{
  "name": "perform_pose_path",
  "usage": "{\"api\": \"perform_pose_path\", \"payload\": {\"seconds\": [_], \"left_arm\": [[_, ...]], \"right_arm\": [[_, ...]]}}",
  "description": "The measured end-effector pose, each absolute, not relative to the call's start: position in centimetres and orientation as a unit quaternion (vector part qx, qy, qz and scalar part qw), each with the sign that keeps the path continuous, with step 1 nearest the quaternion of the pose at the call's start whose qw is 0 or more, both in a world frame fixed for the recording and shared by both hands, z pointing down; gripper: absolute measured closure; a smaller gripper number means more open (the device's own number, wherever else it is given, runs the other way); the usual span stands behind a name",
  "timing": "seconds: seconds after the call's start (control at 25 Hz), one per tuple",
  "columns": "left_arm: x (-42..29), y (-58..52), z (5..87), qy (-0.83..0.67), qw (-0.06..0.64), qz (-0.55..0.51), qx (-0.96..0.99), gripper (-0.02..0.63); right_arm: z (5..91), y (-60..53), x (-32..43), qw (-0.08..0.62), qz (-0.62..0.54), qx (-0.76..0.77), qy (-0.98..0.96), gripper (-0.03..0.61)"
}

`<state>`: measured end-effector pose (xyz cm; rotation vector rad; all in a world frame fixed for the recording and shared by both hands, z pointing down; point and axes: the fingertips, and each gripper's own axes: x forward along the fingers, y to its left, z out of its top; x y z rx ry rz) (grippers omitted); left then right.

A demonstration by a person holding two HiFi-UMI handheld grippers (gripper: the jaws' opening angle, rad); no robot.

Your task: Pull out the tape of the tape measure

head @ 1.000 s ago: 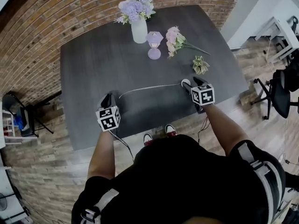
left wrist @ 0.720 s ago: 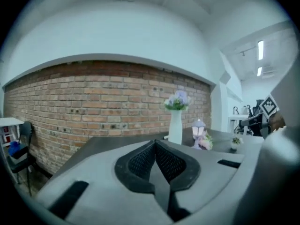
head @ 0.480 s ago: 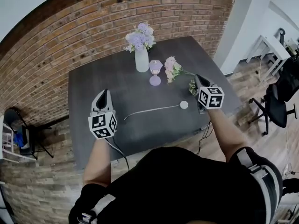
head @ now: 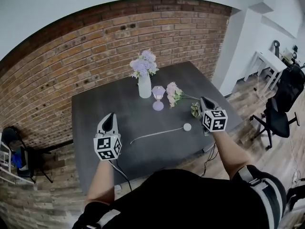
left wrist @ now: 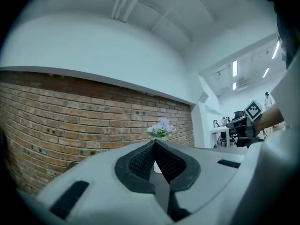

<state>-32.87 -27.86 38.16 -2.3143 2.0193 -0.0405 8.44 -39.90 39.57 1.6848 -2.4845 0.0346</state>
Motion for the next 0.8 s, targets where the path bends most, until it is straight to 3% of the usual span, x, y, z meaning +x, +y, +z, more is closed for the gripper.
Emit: {"api": "perform_pose_path", "payload": {"seconds": [0.8], "left_arm": [[-32.9,-25.9,39.1,0.632,0.039,-0.042,-0.772,0.606]], "right_arm": [[40.1,-35.4,7.5,0.057,0.024,0.574,-0.816,0.583]]}}
